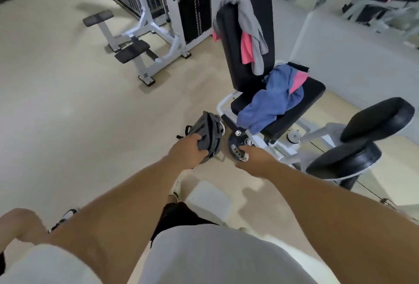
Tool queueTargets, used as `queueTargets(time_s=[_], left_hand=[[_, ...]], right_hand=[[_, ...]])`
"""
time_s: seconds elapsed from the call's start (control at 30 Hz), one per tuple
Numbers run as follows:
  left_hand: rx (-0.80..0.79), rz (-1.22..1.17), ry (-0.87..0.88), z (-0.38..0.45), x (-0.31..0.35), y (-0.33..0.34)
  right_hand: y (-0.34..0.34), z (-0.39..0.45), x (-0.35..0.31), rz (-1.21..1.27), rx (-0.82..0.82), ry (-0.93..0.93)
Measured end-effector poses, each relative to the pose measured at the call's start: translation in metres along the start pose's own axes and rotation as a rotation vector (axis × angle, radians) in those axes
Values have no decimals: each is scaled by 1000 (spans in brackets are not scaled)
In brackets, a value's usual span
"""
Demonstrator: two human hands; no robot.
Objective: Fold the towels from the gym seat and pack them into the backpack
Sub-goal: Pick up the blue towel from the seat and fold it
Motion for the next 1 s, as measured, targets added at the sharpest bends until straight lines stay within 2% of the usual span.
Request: queueTargets(time_s=[0.1,0.23,0.33,0.5,0.73,0.9,1.0], left_hand=[[-60,29,77,64,1,-27],[-95,138,209,150,4,-70],[-119,163,287,185,11,-94],[-199,163,348,226,32,-103],[-254,42,250,264,71,-66],[-302,-43,131,278,90,-12],[-351,-11,109,269,102,22]], right_hand=[[-27,39,-4,76,39,97],[-60,91,-18,172,171,226],[-70,117,-28,252,225,272],[-82,143,-17,314,228,351],[-103,178,30,282,158,375],[-109,220,74,236,37,337],[-99,236,104,234,-14,329]])
Point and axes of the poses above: each hand's wrist, its own z-axis towards the middle knuckle, its own y-axis out of the palm, x = y × z, the point moved 8 cm from there along z, towards the middle knuckle, and after that the axes turned 4 degrees about -x, right-handed, at the moved point
